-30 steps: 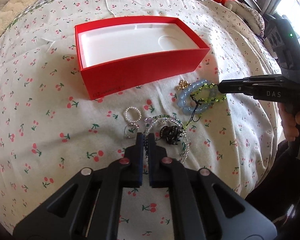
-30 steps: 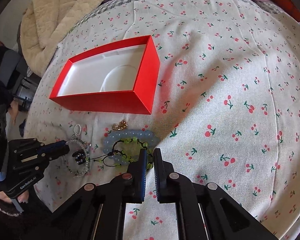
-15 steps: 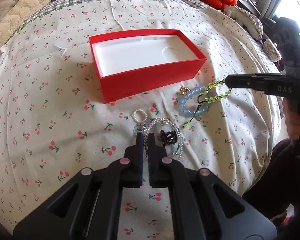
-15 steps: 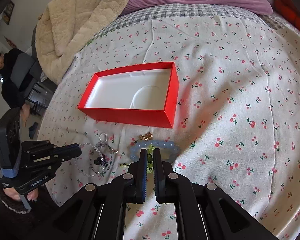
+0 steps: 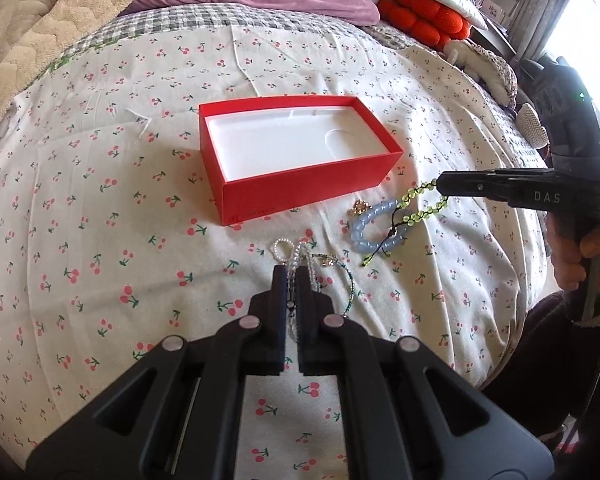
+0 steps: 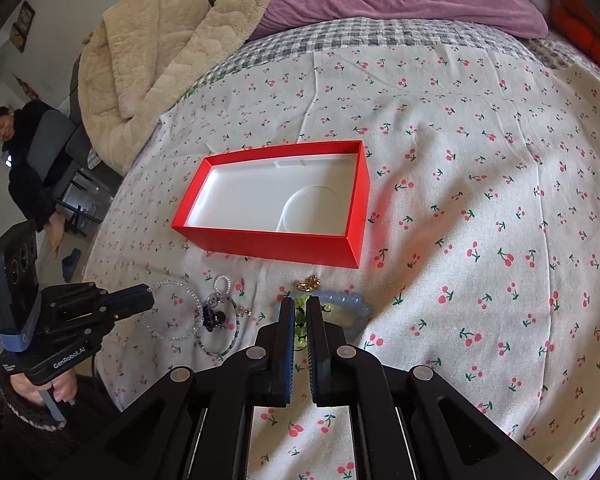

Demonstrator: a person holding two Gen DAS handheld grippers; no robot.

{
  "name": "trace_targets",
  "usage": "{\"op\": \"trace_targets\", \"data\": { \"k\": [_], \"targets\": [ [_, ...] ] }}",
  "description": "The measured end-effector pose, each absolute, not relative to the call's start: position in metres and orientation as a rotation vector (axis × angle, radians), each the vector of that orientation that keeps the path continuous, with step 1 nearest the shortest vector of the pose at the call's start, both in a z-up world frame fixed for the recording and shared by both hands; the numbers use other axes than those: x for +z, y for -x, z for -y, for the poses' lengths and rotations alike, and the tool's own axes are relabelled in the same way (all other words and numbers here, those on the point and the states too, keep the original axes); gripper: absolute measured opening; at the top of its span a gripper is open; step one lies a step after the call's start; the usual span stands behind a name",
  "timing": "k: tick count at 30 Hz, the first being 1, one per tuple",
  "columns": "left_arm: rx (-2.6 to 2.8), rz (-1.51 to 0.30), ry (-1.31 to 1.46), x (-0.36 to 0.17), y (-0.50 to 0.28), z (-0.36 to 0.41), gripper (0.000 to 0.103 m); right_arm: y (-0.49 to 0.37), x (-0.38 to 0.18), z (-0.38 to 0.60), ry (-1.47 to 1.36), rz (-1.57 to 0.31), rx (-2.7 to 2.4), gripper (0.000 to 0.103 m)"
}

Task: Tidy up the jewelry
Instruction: 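Lower both bracelets into the red box and open both tools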

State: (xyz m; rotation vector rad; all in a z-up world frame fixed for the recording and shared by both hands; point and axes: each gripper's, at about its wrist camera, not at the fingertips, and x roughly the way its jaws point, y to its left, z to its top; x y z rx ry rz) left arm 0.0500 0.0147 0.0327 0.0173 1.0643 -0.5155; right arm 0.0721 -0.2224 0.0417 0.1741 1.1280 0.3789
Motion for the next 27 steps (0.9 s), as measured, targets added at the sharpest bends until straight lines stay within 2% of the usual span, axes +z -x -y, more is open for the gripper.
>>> {"op": "trace_targets", "data": {
  "k": [17,27],
  "targets": [
    [-0.510,-0.956,0.026,0.077,-0.076,0.002,0.005,-0.084,0.089,0.211,-0.205,-1.006,0.403,0.006],
    [-0.491,-0.955,0.128,0.080,-0.117,0.013,0.005,-0.104,0.129,0.205,-0.248,-0.890,0.392,0.006]
  ]
}}
